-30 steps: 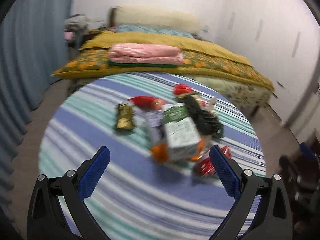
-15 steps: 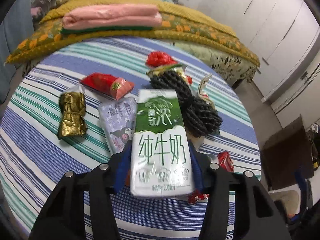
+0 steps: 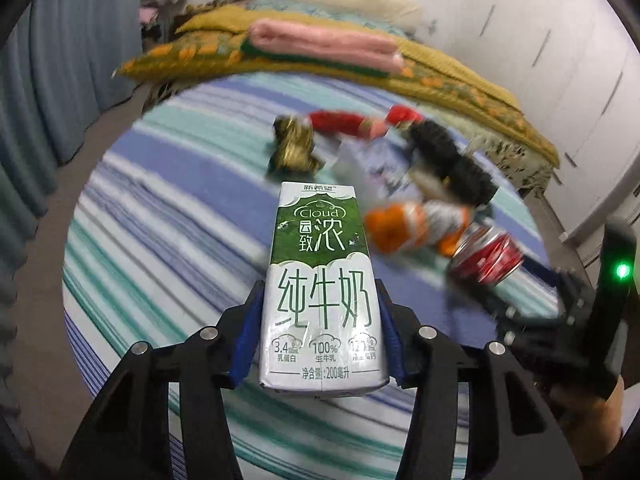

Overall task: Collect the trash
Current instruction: 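Grasp the white-green milk carton with the left tool, then lift the milk carton with the left tool while the right tool grasps the crushed red can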

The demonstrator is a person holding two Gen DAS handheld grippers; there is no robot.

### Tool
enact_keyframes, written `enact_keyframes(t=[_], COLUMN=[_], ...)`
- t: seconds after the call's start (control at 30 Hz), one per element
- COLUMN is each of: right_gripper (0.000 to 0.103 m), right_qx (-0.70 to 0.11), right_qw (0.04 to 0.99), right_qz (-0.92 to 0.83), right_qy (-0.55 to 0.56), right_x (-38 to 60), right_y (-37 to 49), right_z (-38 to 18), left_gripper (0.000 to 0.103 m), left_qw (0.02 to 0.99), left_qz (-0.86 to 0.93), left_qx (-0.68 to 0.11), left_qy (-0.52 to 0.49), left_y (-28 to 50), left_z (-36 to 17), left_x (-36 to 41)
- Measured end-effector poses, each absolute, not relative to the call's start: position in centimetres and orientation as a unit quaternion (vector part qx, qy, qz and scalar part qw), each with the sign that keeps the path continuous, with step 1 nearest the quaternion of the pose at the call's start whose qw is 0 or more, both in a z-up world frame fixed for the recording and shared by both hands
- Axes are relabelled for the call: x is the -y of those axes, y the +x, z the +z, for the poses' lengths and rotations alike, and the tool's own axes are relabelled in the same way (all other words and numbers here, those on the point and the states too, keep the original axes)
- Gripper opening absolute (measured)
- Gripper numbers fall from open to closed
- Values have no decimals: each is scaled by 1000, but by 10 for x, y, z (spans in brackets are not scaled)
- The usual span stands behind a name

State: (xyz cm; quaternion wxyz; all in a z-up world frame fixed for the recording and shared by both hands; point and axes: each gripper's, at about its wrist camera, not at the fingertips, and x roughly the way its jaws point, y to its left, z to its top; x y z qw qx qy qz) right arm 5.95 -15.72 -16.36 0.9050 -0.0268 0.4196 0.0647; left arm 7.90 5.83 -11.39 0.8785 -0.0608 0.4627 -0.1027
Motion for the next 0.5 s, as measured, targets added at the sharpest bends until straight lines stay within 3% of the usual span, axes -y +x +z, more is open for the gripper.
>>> enact_keyframes(t=[0.27,0.33,0.5], right_gripper=[98,98,98], right_qx=[-431,-437,-434], right_qw=[902,899,900], right_qz=[0,-24,-21], right_qy=[-10,-4,43], right_x=[225,241,251], right_y=[36,27,12], right_z=[-168,-171,-164], left_gripper=[53,57,77], left_qw=[879,877,881], left_qz=[-95,-96,-89], left_qx=[-465,-469,-463], left_qy=[-50,-49,-32], left_y=[75,76,76], left_z=[-134,-140,-148], left_x=[-51,-50,-43])
